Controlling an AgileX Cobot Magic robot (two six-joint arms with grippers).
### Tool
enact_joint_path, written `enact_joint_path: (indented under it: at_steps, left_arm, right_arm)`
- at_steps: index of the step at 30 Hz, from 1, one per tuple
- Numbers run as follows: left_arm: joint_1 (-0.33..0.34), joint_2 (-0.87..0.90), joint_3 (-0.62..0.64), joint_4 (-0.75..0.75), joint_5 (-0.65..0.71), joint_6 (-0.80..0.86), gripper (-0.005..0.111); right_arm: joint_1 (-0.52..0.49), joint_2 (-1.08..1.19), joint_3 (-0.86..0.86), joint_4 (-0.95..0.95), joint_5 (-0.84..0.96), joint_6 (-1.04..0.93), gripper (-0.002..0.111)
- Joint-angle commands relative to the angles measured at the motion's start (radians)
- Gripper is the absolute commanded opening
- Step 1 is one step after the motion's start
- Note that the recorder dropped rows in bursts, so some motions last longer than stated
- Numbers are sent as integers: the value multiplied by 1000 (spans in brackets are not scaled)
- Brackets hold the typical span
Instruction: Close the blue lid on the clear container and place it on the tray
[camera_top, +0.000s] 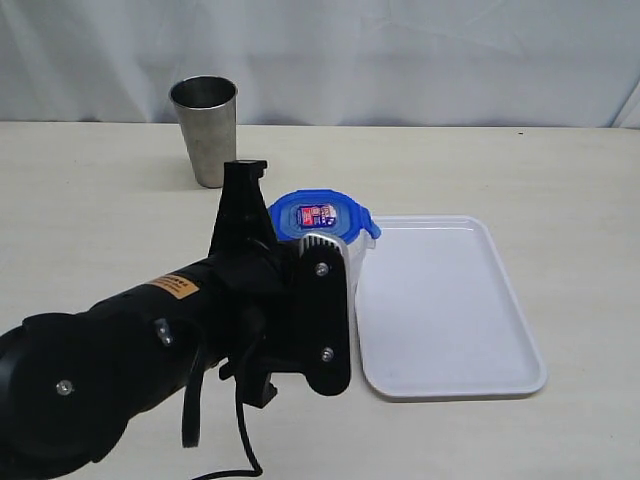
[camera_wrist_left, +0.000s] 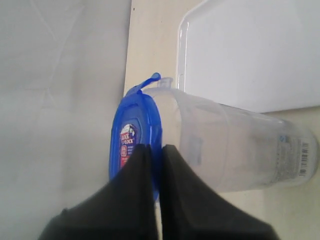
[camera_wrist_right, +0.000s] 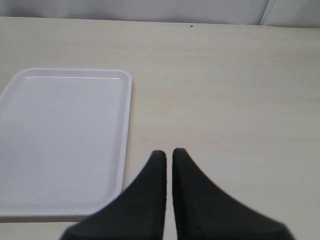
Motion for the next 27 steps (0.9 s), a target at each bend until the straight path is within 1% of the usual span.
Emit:
enact_joint_path:
  at_steps: [1,5,11,16,27]
  left_arm:
    - [0,-1,7,7,-18,29,0]
    - [0,-1,5,31,-19,29,0]
    - [0,-1,5,66,-76,29,0]
    - [0,-1,5,76,-46,27,0]
    - [0,-1,5,104,-72,27,0]
  right_arm:
    - [2,3,3,1,-12,-4,5]
    - [2,3,3,1,-12,-4,5]
    - [2,3,3,1,-12,-4,5]
    - [2,3,3,1,-12,-4,5]
    - [2,3,3,1,-12,-4,5]
